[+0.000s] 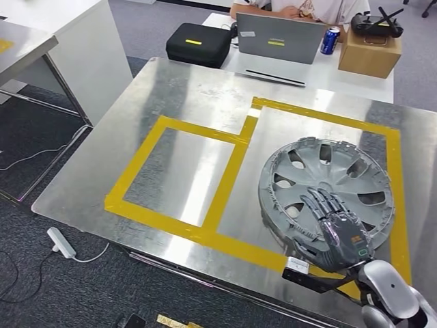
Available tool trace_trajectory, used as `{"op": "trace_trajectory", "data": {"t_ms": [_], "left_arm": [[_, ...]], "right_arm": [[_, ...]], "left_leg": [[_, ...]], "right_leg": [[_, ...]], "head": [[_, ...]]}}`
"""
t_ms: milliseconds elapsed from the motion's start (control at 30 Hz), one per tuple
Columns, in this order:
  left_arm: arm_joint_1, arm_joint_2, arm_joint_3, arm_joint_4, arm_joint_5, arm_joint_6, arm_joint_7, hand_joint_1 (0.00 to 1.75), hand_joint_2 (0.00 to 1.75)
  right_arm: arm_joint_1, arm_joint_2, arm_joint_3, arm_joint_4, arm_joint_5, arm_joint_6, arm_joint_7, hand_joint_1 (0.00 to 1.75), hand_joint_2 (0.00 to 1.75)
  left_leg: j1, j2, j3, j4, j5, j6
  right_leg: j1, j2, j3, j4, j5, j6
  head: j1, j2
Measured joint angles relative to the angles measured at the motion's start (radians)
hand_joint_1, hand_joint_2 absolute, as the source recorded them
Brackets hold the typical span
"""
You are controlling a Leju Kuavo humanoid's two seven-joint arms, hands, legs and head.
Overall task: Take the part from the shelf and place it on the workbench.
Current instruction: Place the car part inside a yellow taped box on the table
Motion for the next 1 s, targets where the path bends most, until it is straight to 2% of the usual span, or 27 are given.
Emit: {"op": "trace_trajectory", "data": {"t_ms": [67,100,200,233,267,300,367,433,533,600,633,700,733,767,800,833,900,933,1000], "left_arm": [[0.004,0.001,0.001,0.000,0.000,-0.001,-0.003,0.00,0.00],[0.004,0.002,0.002,0.000,0.001,-0.001,-0.004,0.00,0.00],[0.005,0.002,0.004,0.000,0.001,-0.005,-0.006,0.00,0.00],[0.005,0.002,0.005,0.000,0.001,-0.006,-0.008,0.00,0.00],[0.006,0.002,0.005,0.000,0.001,-0.006,-0.009,0.00,0.00],[0.007,0.001,0.006,0.000,0.001,-0.006,-0.011,0.00,0.00],[0.007,0.001,0.009,0.000,0.001,-0.003,-0.016,0.00,0.00],[0.007,0.001,0.010,0.000,0.001,0.004,-0.020,0.00,0.00],[0.009,-0.001,0.012,0.000,-0.001,0.020,-0.021,0.00,0.00],[0.009,-0.004,0.014,0.000,-0.004,0.037,-0.021,0.00,0.00],[0.009,-0.005,0.014,0.000,-0.006,0.045,-0.020,0.00,0.00],[0.009,-0.009,0.014,0.000,-0.010,0.058,-0.018,0.00,0.00],[0.010,-0.011,0.015,0.000,-0.011,0.063,-0.016,0.00,0.00],[0.011,-0.014,0.015,0.000,-0.013,0.069,-0.014,0.00,0.00],[0.011,-0.016,0.015,0.000,-0.015,0.074,-0.012,0.00,0.00],[0.011,-0.018,0.015,0.000,-0.017,0.079,-0.011,0.00,0.00],[0.010,-0.021,0.015,0.000,-0.020,0.085,-0.007,0.00,0.00],[0.008,-0.022,0.016,0.000,-0.020,0.087,-0.005,0.00,0.00],[0.006,-0.025,0.016,0.000,-0.021,0.091,-0.003,0.00,0.00]], "right_arm": [[0.007,-0.017,-0.001,-0.023,-0.025,0.009,-0.015,0.00,0.00],[0.009,-0.026,-0.002,-0.034,-0.041,0.014,-0.024,0.00,0.00],[0.021,-0.046,-0.004,-0.059,-0.091,0.018,-0.051,0.00,0.00],[0.029,-0.048,-0.006,-0.066,-0.110,0.013,-0.064,0.00,0.00],[0.038,-0.049,-0.009,-0.075,-0.132,0.003,-0.079,0.00,0.00],[0.049,-0.049,-0.013,-0.087,-0.158,-0.012,-0.098,0.00,0.00],[0.070,-0.046,-0.030,-0.117,-0.213,-0.066,-0.145,0.00,0.00],[0.091,-0.029,-0.056,-0.150,-0.250,-0.136,-0.188,0.00,0.00],[0.119,0.018,-0.085,-0.189,-0.270,-0.219,-0.221,0.00,0.00],[0.129,0.057,-0.098,-0.214,-0.289,-0.278,-0.243,0.00,0.00],[0.131,0.079,-0.104,-0.226,-0.303,-0.306,-0.253,0.00,0.00],[0.137,0.119,-0.110,-0.246,-0.334,-0.349,-0.271,0.00,0.00],[0.142,0.139,-0.113,-0.255,-0.352,-0.367,-0.282,0.00,0.00],[0.147,0.160,-0.117,-0.263,-0.372,-0.387,-0.294,0.00,0.00],[0.151,0.182,-0.121,-0.272,-0.395,-0.406,-0.306,0.00,0.00],[0.155,0.204,-0.126,-0.282,-0.416,-0.426,-0.316,0.00,0.00],[0.160,0.241,-0.135,-0.300,-0.447,-0.451,-0.330,0.00,0.00],[0.163,0.254,-0.139,-0.306,-0.457,-0.458,-0.334,0.00,0.00],[0.167,0.275,-0.145,-0.316,-0.475,-0.465,-0.344,0.00,0.00]], "left_leg": [[0.003,0.001,0.003,-0.007,0.005,0.010],[0.005,0.001,0.004,-0.011,0.008,0.015],[0.006,0.002,0.005,-0.013,0.009,0.021],[0.005,0.002,0.005,-0.013,0.009,0.022],[0.005,0.002,0.005,-0.012,0.008,0.022],[0.005,0.002,0.007,-0.012,0.008,0.022],[0.004,0.001,0.009,-0.012,0.005,0.018],[-0.001,0.000,0.009,-0.008,0.003,0.010],[-0.001,-0.001,0.006,-0.007,0.002,-0.004],[0.001,0.000,-0.003,0.021,-0.023,-0.015],[0.002,0.000,-0.021,0.063,-0.051,-0.021],[0.005,0.000,-0.078,0.191,-0.116,-0.028],[0.006,0.000,-0.102,0.245,-0.135,-0.030],[0.007,0.000,-0.113,0.269,-0.134,-0.031],[0.007,0.000,-0.105,0.256,-0.114,-0.030],[0.007,0.000,-0.082,0.209,-0.079,-0.027],[0.006,0.000,-0.016,0.079,-0.017,-0.019],[0.005,0.000,0.007,0.030,-0.005,-0.015],[0.002,0.000,0.020,-0.006,-0.006,-0.008]], "right_leg": [[-0.002,-0.001,-0.007,0.011,-0.010,0.010],[-0.003,-0.001,-0.021,0.040,-0.029,0.014],[-0.003,-0.001,-0.106,0.220,-0.116,0.024],[-0.003,-0.001,-0.128,0.264,-0.127,0.026],[-0.003,-0.001,-0.134,0.274,-0.121,0.026],[-0.003,-0.002,-0.121,0.246,-0.096,0.026],[-0.003,-0.003,-0.054,0.113,-0.033,0.024],[-0.002,-0.003,-0.001,0.013,-0.005,0.016],[0.000,0.000,0.008,-0.005,-0.002,0.001],[-0.003,0.000,0.010,-0.008,0.000,-0.010],[-0.004,-0.001,0.011,-0.010,0.001,-0.015],[-0.003,-0.003,0.011,-0.010,0.000,-0.021],[-0.003,-0.003,0.011,-0.010,0.000,-0.022],[-0.003,-0.003,0.012,-0.010,0.000,-0.023],[-0.003,-0.003,0.013,-0.010,0.000,-0.023],[-0.003,-0.002,0.015,-0.010,-0.001,-0.023],[-0.001,0.000,0.017,-0.008,-0.002,-0.020],[0.001,0.000,0.015,-0.007,-0.002,-0.018],[0.003,0.001,0.010,-0.005,0.000,-0.009]], "head": [[0.000,0.000],[0.002,0.000],[0.007,0.000],[0.008,0.000],[0.008,0.000],[0.008,0.000],[0.008,0.000],[0.008,0.000],[0.007,0.000],[0.004,0.000],[0.003,0.000],[0.000,0.000],[0.000,0.000],[0.000,0.000],[0.000,0.000],[0.000,0.000],[0.000,0.000],[0.000,0.000],[0.001,0.000]]}}
